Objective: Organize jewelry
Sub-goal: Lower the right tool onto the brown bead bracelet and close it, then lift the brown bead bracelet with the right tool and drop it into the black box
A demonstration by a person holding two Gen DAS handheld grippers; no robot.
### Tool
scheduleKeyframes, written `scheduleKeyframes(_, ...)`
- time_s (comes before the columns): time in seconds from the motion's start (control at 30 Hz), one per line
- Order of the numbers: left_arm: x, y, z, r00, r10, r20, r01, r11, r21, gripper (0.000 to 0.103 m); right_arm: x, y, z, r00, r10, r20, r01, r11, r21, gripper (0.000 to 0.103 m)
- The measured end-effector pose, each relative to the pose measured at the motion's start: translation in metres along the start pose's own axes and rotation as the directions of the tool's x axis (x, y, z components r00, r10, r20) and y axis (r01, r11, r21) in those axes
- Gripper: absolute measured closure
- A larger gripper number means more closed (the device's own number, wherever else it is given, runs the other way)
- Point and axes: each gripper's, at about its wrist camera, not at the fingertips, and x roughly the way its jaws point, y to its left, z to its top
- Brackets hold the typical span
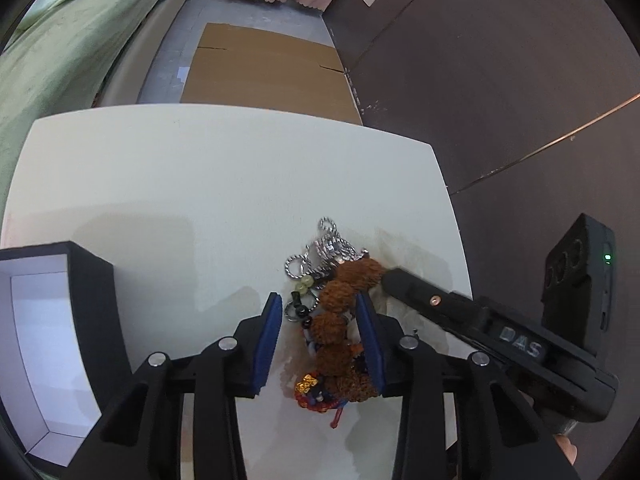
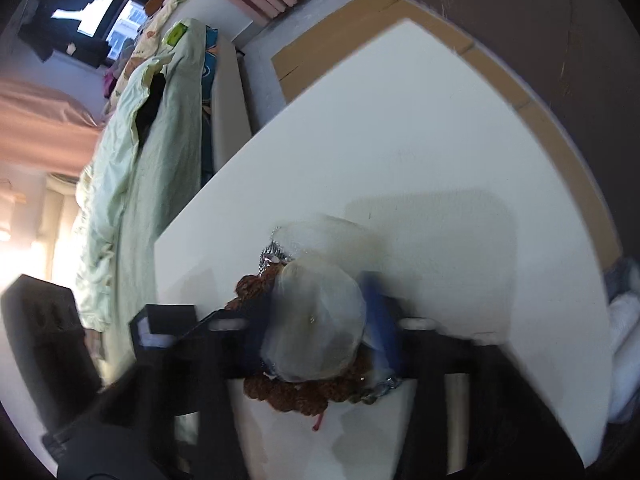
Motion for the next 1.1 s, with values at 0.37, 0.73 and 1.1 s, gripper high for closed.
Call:
scheduleKeyframes(0.37,0.004,-0.006,-0.004,1.000,0.007,0.012,-0.007,1.000,0.014,0.086,-0.052,-0.005,-0.017,0.987,0.053,0.148,-0.059,0.998,0.033,0.097)
scheduleKeyframes(0.73,-0.038,-0.036,-0.007,0.988,-0.100,0.115,0.087,0.990,0.106,0.087,-0.098,0.019,-0.031,0.960,0.083,0.267,-0.086,0.996,0.000,0.097)
scheduleKeyframes(1.1,-0.103,-0.015,-0.006,0.958,-0.128,0.256,0.105,0.989,0.101,0.088,-0.102,0.064,-0.046,0.937,0.145,0.319,-0.105,0.985,-0.138,0.097)
